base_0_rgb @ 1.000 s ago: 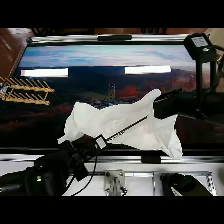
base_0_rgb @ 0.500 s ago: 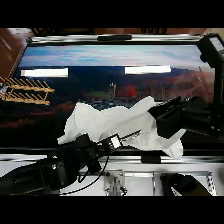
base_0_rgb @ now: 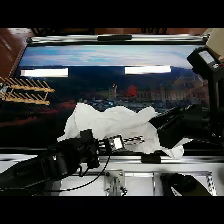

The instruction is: Fold the shirts.

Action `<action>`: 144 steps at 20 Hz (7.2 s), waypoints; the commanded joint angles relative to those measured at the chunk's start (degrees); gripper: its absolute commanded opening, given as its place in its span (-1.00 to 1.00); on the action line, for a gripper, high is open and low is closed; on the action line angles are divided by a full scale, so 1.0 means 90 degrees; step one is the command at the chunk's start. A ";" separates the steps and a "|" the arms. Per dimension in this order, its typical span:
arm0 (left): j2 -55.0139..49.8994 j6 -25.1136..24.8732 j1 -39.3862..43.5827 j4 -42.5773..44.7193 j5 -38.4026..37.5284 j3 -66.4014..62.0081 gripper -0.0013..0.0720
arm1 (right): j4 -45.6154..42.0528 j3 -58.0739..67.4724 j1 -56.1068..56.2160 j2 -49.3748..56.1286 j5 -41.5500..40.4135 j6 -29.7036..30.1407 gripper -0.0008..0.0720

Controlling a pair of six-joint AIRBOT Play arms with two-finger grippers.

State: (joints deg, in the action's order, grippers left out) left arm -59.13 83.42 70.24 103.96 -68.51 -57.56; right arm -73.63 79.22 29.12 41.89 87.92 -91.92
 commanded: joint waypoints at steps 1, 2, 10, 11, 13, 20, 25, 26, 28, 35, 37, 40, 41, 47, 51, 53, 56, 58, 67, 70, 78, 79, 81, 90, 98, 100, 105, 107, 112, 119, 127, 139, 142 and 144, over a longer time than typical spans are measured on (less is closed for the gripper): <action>-0.0005 -0.0148 -0.0245 -0.0005 0.0355 -0.0005 -0.87 | -0.0141 -0.0002 -0.0002 -0.0002 0.0338 -0.0238 -0.83; -0.0005 -0.0153 -0.0287 -0.0005 0.0452 -0.0005 -0.87 | -0.0138 -0.0002 -0.0002 -0.0002 0.0357 -0.0250 -0.60; -0.0027 -0.0461 -0.0311 -0.0085 0.0321 -0.0005 -0.87 | -0.1715 0.0522 -0.0002 -0.0005 0.0420 -0.0372 0.42; -0.0027 -0.0561 -0.0311 -0.0165 0.0236 -0.0005 -0.87 | -0.2181 0.0704 -0.0002 -0.0002 0.0663 -0.0403 0.42; -0.0027 -0.0724 -0.0316 -0.0379 0.0204 -0.0005 -0.87 | -0.2980 0.0826 -0.0002 0.0010 0.2086 -0.0087 0.42; -0.0027 -0.1574 -0.0954 -0.0726 0.0231 -0.0005 -0.87 | -0.2569 0.0345 -0.0015 -0.0063 0.2074 0.3116 0.31; 0.0029 -0.2589 -0.1613 -0.1229 0.0114 -0.0005 -0.87 | -0.2310 -0.0610 -0.0015 -0.0063 0.2072 0.4296 0.17; 0.0027 -0.2698 -0.1627 -0.1226 0.0087 -0.0005 -0.87 | -0.2361 -0.0855 -0.0015 -0.0063 0.2067 0.4568 0.18; 0.0027 -0.2764 -0.1625 -0.1234 0.0085 -0.0002 -0.87 | -0.2351 -0.1161 -0.0015 -0.0063 0.1962 0.5331 0.18; 0.0034 -0.2871 -0.1625 -0.1248 0.0112 -0.0002 -0.88 | -0.2052 -0.1275 -0.0015 -0.0063 0.1350 0.6205 0.17; 0.0063 -0.2883 -0.1625 -0.1285 0.0109 -0.0002 -0.88 | -0.2096 -0.1518 -0.0017 -0.0063 0.1107 0.6450 0.17; 0.0092 -0.2883 -0.1625 -0.1302 0.0107 -0.0002 -0.88 | -0.2140 -0.1960 -0.0017 -0.0063 0.0831 0.6662 0.17; 0.0107 -0.2883 -0.1625 -0.1302 0.0107 -0.0002 -0.88 | -0.2140 -0.2081 -0.0017 -0.0063 0.0731 0.6659 0.17; 0.0250 -0.2880 -0.1625 -0.1304 0.0102 -0.0002 -0.88 | -0.2157 -0.2703 -0.0017 -0.0063 0.0333 0.6703 0.17; 0.0221 -0.2883 -0.1627 -0.1297 0.0119 0.0010 -0.87 | -0.2021 -0.2793 -0.0015 -0.0063 0.0486 0.6873 -0.84; 0.0172 -0.2883 -0.1661 -0.1299 0.0117 0.0010 -0.84 | -0.2023 -0.2793 -0.0017 -0.0063 0.0488 0.6873 -0.84; 0.0109 -0.2880 -0.1880 -0.1251 0.0104 0.0007 0.34 | -0.1991 -0.2793 -0.0017 -0.0063 0.0493 0.6747 -0.84; 0.0131 -0.2875 -0.2135 -0.1042 0.0087 0.0007 0.74 | -0.1948 -0.2793 -0.0015 -0.0063 0.0491 0.6683 -0.84; 0.0809 -0.1928 -0.3616 -0.0221 -0.1151 -0.0240 0.97 | -0.1858 -0.2793 -0.0015 -0.0063 0.0396 0.5496 -0.84; 0.1338 -0.0792 -0.4697 -0.0631 -0.0731 -0.0175 0.90 | -0.2033 -0.2793 -0.0015 -0.0063 0.0391 0.4811 -0.85; 0.0957 -0.1307 -0.5464 -0.5406 0.1124 0.1717 0.24 | -0.2208 -0.2793 -0.0015 -0.0063 0.0238 0.4357 -0.84; 0.0707 -0.1477 -0.5275 -0.5685 0.1173 0.1831 0.56 | -0.2200 -0.2793 -0.0015 -0.0063 0.0189 0.4323 -0.84; 0.0112 -0.1695 -0.4894 -0.6118 0.1175 0.1841 0.86 | -0.2178 -0.2793 -0.0015 -0.0063 0.0131 0.4303 -0.84; -0.1496 -0.2888 -0.3628 -0.7461 0.2589 0.1841 0.85 | -0.2004 -0.2793 -0.0015 -0.0063 0.0126 0.4070 -0.84; -0.1596 -0.2888 -0.3368 -0.7558 0.2897 0.1841 0.04 | -0.2004 -0.2793 -0.0015 -0.0063 0.0129 0.4068 -0.84; -0.1605 -0.2934 -0.3371 -0.7560 0.2890 0.1838 -0.86 | -0.1996 -0.2793 -0.0015 -0.0063 0.0136 0.4065 -0.84; -0.1387 -0.2936 -0.4010 -0.7427 0.2263 0.1583 -0.86 | -0.1834 -0.2790 -0.0015 -0.0078 0.0308 0.3961 -0.84; -0.1158 -0.2936 -0.4758 -0.7247 0.1783 0.1183 -0.86 | -0.1549 -0.2790 -0.0007 -0.0180 0.0418 0.3806 -0.84; -0.0942 -0.2679 -0.6766 -0.7004 0.0874 -0.0070 -0.86 | -0.1071 -0.2793 -0.0007 -0.0597 0.0568 0.3458 -0.84; -0.0937 -0.2518 -0.7021 -0.7031 0.0381 -0.1103 -0.86 | -0.0996 -0.2793 -0.0007 -0.0585 0.0561 0.3240 -0.85; -0.0726 -0.2353 -0.6999 -0.7128 -0.0046 -0.1892 -0.86 | -0.1406 -0.2793 -0.0010 -0.0585 0.0551 0.2905 -0.85; 0.0330 -0.2229 -0.4658 -0.7145 0.0372 -0.2016 -0.86 | -0.1377 -0.2766 -0.0002 0.0044 -0.0772 0.1802 -0.85; 0.0325 -0.2130 -0.4393 -0.7167 0.0364 -0.2016 -0.86 | -0.1236 -0.2752 0.0000 0.0044 -0.0792 0.1732 -0.85; 0.0316 -0.2106 -0.3915 -0.6812 0.0231 -0.2013 -0.86 | -0.1239 -0.2574 -0.0002 0.0044 -0.0784 0.1501 -0.85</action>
State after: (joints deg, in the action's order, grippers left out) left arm -56.36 63.90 30.48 39.86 -65.47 -75.66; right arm -85.32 54.87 29.08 42.15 81.95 -75.83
